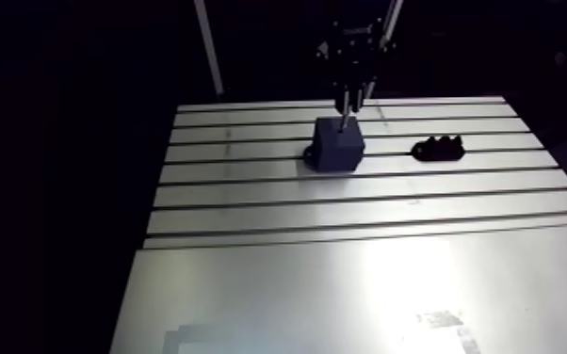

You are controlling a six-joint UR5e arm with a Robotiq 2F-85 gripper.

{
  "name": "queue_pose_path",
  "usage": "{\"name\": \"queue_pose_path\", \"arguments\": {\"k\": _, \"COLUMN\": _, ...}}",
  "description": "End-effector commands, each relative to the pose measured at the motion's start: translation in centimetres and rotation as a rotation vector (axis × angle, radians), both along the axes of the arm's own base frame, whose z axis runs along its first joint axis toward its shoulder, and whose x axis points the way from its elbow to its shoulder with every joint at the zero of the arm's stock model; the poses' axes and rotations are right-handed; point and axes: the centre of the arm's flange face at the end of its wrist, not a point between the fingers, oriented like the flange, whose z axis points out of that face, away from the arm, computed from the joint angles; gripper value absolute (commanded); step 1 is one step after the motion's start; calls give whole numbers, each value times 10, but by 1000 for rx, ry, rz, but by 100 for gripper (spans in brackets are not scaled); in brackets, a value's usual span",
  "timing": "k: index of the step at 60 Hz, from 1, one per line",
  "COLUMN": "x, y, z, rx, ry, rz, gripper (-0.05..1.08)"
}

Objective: Pick up the M10 bolt and insert it into the hole until fully seated.

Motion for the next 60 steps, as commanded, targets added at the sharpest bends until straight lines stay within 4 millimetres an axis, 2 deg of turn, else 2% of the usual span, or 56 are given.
{"name": "queue_pose_path", "arguments": {"k": 1, "x": -2, "y": 0, "z": -4, "rx": 1, "ry": 3, "rz": 0, "gripper": 108}}
{"name": "queue_pose_path", "arguments": {"k": 60, "x": -4, "y": 3, "z": -3, "rx": 22, "ry": 13, "rz": 10, "gripper": 108}}
